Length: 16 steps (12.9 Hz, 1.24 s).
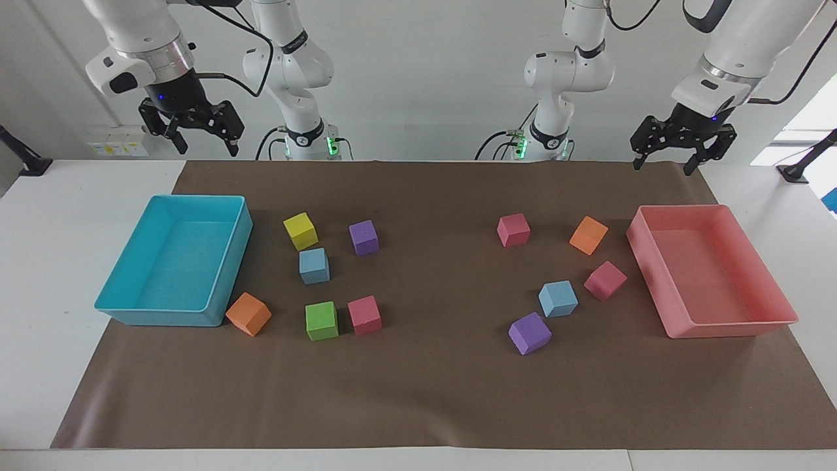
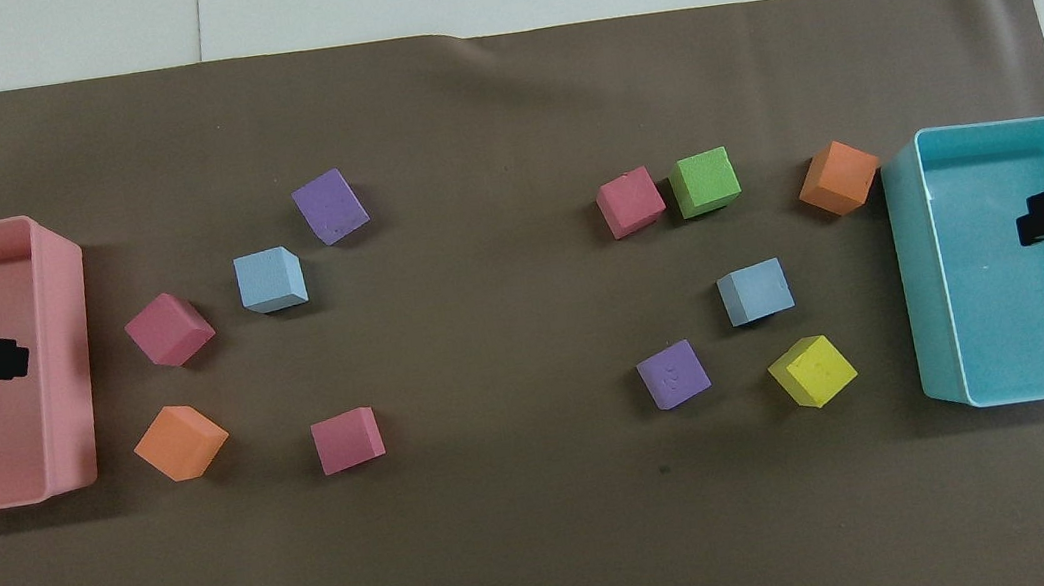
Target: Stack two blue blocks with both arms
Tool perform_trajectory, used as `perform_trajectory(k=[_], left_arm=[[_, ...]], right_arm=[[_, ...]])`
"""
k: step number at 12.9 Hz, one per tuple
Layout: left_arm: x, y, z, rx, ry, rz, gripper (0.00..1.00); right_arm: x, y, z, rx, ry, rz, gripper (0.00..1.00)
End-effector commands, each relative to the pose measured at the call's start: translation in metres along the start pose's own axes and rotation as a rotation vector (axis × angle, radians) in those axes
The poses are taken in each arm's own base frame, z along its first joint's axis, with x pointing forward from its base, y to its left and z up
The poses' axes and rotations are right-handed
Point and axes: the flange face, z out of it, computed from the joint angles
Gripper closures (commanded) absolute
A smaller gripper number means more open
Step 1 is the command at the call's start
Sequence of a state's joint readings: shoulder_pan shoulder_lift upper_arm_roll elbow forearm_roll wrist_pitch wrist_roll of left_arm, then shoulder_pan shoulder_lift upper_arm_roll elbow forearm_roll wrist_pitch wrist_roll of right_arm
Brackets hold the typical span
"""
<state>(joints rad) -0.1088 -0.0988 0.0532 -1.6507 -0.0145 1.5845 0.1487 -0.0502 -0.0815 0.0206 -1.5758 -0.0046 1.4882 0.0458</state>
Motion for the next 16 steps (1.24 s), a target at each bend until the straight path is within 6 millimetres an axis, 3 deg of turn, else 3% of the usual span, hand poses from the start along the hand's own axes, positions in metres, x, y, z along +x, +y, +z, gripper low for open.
perform_trajectory(k=[1,5,8,10,12,15,16], left_arm=[[-0.001,-0.003,-0.004,-0.007,-0.005,0.004,0.00],[-0.001,-0.003,-0.004,-0.007,-0.005,0.003,0.00],[-0.001,-0.003,-0.004,-0.007,-0.005,0.004,0.00],[-0.001,-0.003,-0.004,-0.007,-0.005,0.003,0.00],[-0.001,-0.003,-0.004,-0.007,-0.005,0.004,0.00],[-0.004,-0.003,-0.004,-0.009,-0.016,0.006,0.00],[-0.004,-0.003,-0.003,-0.009,-0.020,0.005,0.00]], right_arm=[[-0.009,0.006,0.000,-0.003,-0.014,-0.023,0.00],[-0.007,0.008,-0.002,-0.005,-0.006,-0.017,0.00],[-0.006,0.031,-0.012,-0.008,0.029,0.025,0.00],[-0.011,0.019,-0.011,-0.007,0.026,0.001,0.00],[-0.009,0.013,0.025,-0.004,-0.031,-0.013,0.00],[0.001,-0.031,0.065,-0.004,-0.018,-0.086,0.00],[0.007,-0.037,0.084,-0.004,-0.019,-0.097,0.00]])
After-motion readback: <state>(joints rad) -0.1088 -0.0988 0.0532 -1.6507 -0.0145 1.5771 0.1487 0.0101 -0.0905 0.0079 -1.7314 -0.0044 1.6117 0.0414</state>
